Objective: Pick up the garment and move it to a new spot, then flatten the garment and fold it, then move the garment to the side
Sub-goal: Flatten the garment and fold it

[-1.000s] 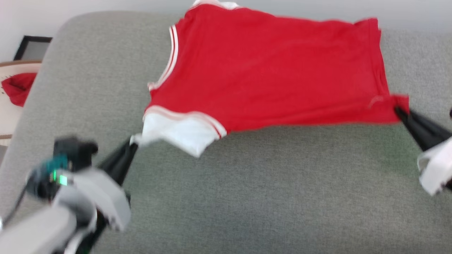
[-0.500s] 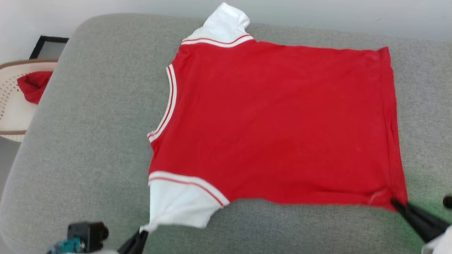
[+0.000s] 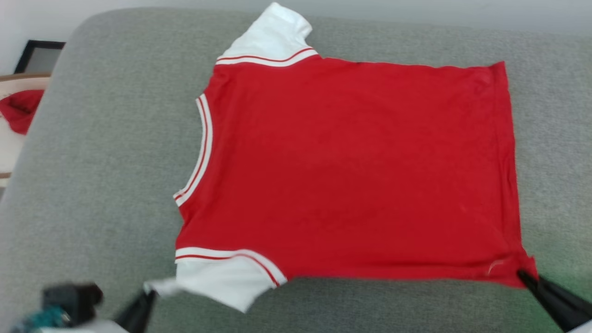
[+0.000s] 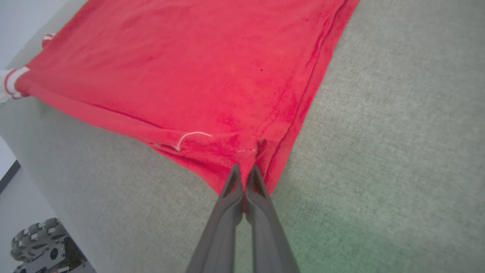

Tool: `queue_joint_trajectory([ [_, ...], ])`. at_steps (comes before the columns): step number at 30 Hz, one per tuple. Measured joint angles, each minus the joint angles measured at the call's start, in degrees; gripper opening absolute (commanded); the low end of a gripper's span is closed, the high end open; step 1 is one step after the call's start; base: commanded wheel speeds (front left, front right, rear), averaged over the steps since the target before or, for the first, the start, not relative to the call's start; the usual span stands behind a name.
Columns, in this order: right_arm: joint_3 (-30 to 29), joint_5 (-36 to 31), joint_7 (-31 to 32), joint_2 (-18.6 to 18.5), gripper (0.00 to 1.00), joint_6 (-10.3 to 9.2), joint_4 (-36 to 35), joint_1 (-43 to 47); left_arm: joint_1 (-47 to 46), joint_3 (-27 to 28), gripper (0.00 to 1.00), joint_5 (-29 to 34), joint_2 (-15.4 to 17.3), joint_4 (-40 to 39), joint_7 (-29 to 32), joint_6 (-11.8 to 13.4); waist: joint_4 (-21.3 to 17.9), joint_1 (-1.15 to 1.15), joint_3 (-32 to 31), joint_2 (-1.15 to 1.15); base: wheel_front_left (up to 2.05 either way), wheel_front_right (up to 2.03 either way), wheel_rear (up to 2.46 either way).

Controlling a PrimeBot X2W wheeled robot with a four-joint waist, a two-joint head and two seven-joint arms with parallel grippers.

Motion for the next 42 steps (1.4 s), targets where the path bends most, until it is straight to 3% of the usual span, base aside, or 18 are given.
queue_joint_trajectory([
  [6,-3.4,-0.8,3.4,2.2,0.0,0.0,-1.3,-4.2,-9.4,2.1,0.0,7.6,8.0,-3.6,4.6,0.7,-1.9,0.0,0.5,0.0,0.0,0.0,0.0],
  [9,-4.1,-2.1,6.1,3.4,0.0,0.0,-1.1,-8.2,-15.2,2.8,0.0,11.2,9.8,-2.7,8.7,-1.5,-3.0,0.0,0.9,0.0,0.0,0.0,0.0],
  [12,-4.3,-3.5,9.1,4.9,0.0,0.0,-0.4,-12.4,-21.2,3.2,0.0,14.7,9.6,0.4,13.3,-5.8,-3.8,0.0,1.5,0.0,0.0,0.0,0.0],
  [16,-4.0,-4.8,12.0,6.9,0.0,0.0,1.2,-18.3,-29.1,2.7,0.0,18.1,6.0,7.3,19.3,-12.8,-4.7,0.0,2.7,0.0,0.0,0.0,0.0],
  [20,-3.0,-6.3,14.2,8.7,0.0,0.0,3.9,-22.6,-35.9,1.8,0.0,20.3,-0.2,15.9,22.6,-19.2,-5.4,0.0,4.1,0.0,0.0,0.0,0.0],
  [26,-0.8,-7.2,15.6,10.7,0.0,0.0,7.7,-27.7,-41.3,-0.7,0.0,21.1,-7.2,28.2,26.9,-25.8,-6.2,0.0,6.1,0.0,0.0,0.0,0.0],
  [33,1.3,-7.4,15.9,12.0,0.0,0.0,10.4,-30.7,-43.8,-2.4,0.0,20.0,-12.5,38.1,29.4,-30.5,-6.4,0.0,7.3,0.0,0.0,0.0,0.0],
  [35,1.6,-7.1,16.0,12.0,0.19,0.0,11.1,-31.4,-43.9,-2.6,0.0,19.1,-13.4,39.7,29.9,-31.4,-6.3,0.0,7.2,0.0,0.0,0.0,0.0],
  [36,1.6,-7.0,16.0,12.0,0.35,0.0,11.2,-31.7,-43.9,-2.5,0.04,18.7,-13.8,40.4,29.9,-31.6,-6.3,0.0,7.1,0.0,0.0,0.0,0.0],
  [38,2.1,-6.9,16.2,12.0,0.56,0.0,11.5,-32.3,-44.1,-2.7,0.3,18.6,-14.3,41.4,29.9,-32.3,-6.2,0.0,6.8,0.0,0.0,0.0,0.0],
  [39,2.4,-6.8,16.2,11.9,0.97,0.0,11.6,-32.5,-44.1,-2.6,0.44,18.3,-14.6,41.8,29.8,-32.5,-6.2,0.0,6.6,0.0,0.0,0.0,0.0],
  [40,2.5,-6.6,16.2,11.9,1.0,0.0,11.6,-32.7,-44.1,-2.5,0.49,17.9,-14.9,42.2,29.7,-32.5,-6.1,0.0,6.3,0.0,0.0,0.0,0.0],
  [42,2.9,-6.5,16.5,11.7,1.0,0.0,11.9,-32.8,-43.9,-2.4,0.74,17.1,-15.3,42.8,29.7,-32.9,-6.0,0.0,5.8,0.0,0.0,0.0,0.0],
])
